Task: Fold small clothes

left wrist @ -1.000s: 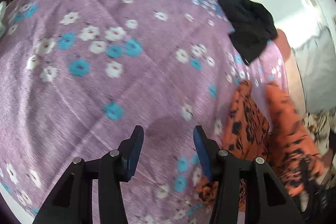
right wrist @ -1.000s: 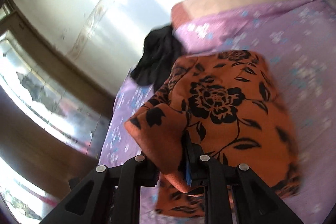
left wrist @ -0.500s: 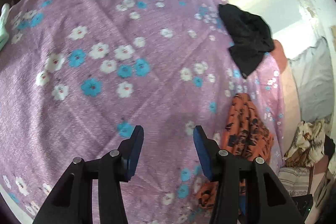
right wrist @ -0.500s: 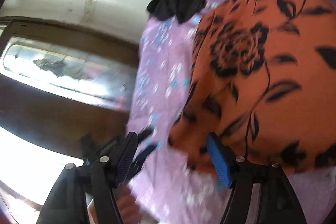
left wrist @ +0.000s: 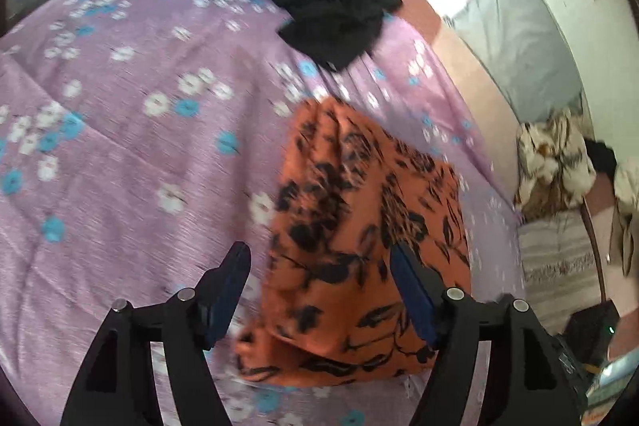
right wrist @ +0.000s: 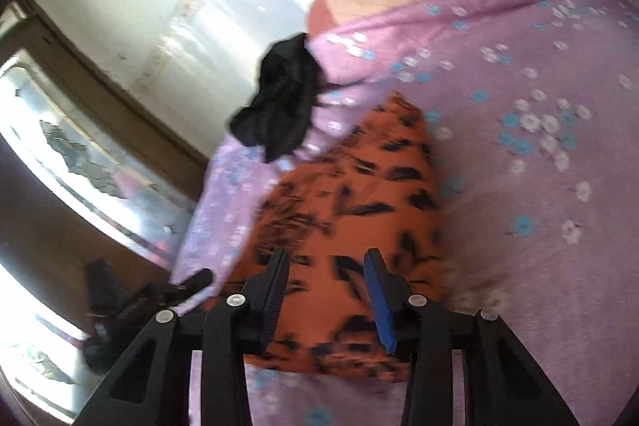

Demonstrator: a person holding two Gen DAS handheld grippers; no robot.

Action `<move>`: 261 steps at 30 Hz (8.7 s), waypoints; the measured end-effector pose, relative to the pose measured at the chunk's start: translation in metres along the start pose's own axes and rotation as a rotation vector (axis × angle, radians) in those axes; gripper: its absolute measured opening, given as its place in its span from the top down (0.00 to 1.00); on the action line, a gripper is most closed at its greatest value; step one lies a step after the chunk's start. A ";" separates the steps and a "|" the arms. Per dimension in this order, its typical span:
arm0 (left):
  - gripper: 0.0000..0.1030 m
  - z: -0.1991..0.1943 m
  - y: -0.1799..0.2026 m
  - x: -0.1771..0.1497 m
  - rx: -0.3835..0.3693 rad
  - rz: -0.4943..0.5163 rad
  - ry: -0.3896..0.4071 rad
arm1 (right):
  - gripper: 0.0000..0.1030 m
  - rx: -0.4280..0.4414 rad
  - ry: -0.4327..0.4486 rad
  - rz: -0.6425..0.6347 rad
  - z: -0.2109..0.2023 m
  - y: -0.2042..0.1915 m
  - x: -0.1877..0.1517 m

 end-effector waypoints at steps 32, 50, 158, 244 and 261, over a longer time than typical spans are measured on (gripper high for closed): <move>0.84 0.019 0.015 -0.057 0.120 0.143 -0.138 | 0.62 -0.057 -0.300 0.009 0.062 0.018 -0.018; 0.70 -0.029 0.066 -0.038 0.423 0.367 0.196 | 0.61 -0.071 -0.139 -0.011 0.045 0.017 0.009; 0.00 0.047 0.048 -0.024 0.582 0.312 0.108 | 0.54 -0.078 -0.241 -0.161 0.070 0.007 0.012; 0.00 0.017 0.049 -0.040 0.606 0.427 0.100 | 0.51 -0.051 -0.376 -0.209 0.048 0.013 -0.017; 0.00 0.020 0.048 -0.031 0.612 0.422 0.124 | 0.50 -0.104 -0.268 -0.154 0.060 0.011 0.006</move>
Point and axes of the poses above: each gripper's, at about its wrist camera, not at the fingertips, and z roughly the way its jaws point, y to its right, x to its top, the point moved 1 cm from there along z, roughly the way its jaws point, and after that the axes turned 4 degrees about z, right-handed, at the moved point
